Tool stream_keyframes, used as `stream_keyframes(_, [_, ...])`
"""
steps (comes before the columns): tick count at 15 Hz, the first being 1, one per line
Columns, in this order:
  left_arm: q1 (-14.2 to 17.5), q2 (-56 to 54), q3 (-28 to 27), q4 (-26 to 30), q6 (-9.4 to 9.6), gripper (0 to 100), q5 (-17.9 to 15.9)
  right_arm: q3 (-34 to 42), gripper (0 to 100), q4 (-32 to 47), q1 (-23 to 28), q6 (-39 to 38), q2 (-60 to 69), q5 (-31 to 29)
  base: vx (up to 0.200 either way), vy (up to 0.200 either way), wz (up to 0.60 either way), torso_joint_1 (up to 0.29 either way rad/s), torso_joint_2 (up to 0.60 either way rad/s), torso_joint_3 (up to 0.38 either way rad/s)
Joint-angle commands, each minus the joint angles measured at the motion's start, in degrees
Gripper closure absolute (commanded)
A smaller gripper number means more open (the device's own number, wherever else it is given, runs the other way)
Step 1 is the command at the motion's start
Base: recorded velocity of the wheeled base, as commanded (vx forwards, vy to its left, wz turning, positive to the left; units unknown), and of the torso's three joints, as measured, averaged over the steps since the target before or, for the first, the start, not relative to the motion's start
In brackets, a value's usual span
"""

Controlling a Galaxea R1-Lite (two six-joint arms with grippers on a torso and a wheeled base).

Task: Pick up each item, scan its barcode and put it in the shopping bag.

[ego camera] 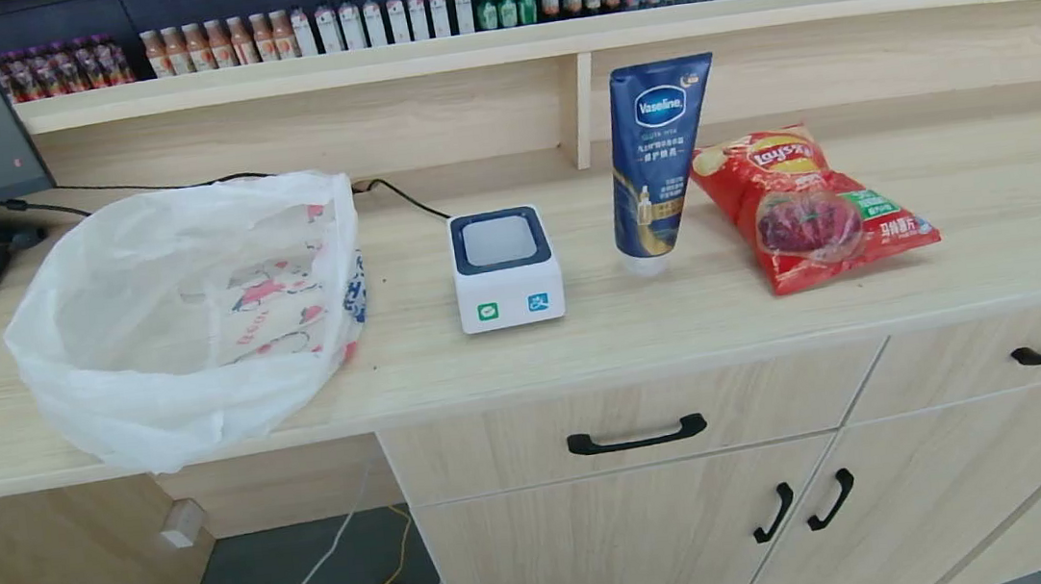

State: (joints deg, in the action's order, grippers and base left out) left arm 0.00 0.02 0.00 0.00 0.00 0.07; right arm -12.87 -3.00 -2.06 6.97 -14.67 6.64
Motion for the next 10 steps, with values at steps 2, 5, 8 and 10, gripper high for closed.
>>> stream_keyframes(2, [0.0,0.0,0.0,0.0,0.00,0,0.0,-5.6,0,-5.9,-8.9,0.1,-18.8,1.7,0.000,0.000,0.00,0.000,0.00,0.000])
stream_keyframes(5, [0.0,0.0,0.0,0.0,0.00,0,0.0,-10.7,0,-6.6,-11.8,0.3,-25.8,1.7,0.000,0.000,0.00,0.000,0.00,0.000])
stream_keyframes(8, [0.0,0.0,0.0,0.0,0.00,0,0.0,-15.0,0,-7.6,-13.7,1.7,-33.5,1.7,0.000,0.000,0.00,0.000,0.00,0.000])
stream_keyframes(10, [-0.1,0.0,0.0,0.0,0.00,0,0.0,-13.9,0,-14.6,-15.2,1.7,-38.9,1.7,0.000,0.000,0.00,0.000,0.00,0.000])
